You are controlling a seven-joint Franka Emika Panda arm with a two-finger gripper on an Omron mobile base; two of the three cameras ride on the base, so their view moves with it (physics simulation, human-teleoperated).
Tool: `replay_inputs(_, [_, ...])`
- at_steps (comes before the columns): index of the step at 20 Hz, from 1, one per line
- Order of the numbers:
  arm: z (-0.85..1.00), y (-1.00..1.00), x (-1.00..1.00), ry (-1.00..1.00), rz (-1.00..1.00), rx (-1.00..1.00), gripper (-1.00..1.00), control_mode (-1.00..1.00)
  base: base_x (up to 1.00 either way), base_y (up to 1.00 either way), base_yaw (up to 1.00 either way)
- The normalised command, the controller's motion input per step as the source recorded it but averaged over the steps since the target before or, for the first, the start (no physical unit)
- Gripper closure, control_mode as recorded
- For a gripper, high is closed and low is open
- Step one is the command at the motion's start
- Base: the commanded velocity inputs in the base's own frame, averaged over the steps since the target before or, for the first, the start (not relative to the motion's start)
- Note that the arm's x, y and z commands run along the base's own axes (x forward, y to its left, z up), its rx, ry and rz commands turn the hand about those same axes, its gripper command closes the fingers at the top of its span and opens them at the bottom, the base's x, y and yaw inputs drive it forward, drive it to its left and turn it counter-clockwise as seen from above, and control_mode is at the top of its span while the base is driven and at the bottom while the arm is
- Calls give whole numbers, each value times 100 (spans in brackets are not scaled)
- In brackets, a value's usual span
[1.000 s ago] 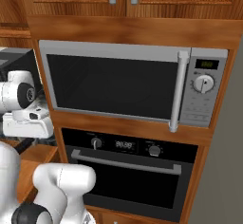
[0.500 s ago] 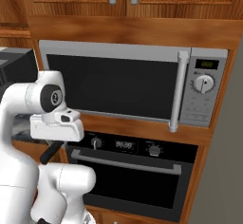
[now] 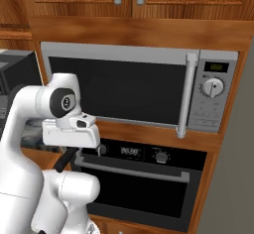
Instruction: Take the pizza cutter from the drawer on the left and place it on the dining counter for cutting.
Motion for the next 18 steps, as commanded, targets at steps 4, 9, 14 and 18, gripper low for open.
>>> replay_inputs(4, [0,0,2,0,-1,0,100,-100,0,0,0])
replay_inputs(9, [0,-6,0,0,-16,0,100,-100,0,0,0])
replay_inputs(14, [0,-5,0,0,-16,0,100,-100,0,0,0])
replay_inputs(18, [0,0,0,0,0,0,100,-100,0,0,0])
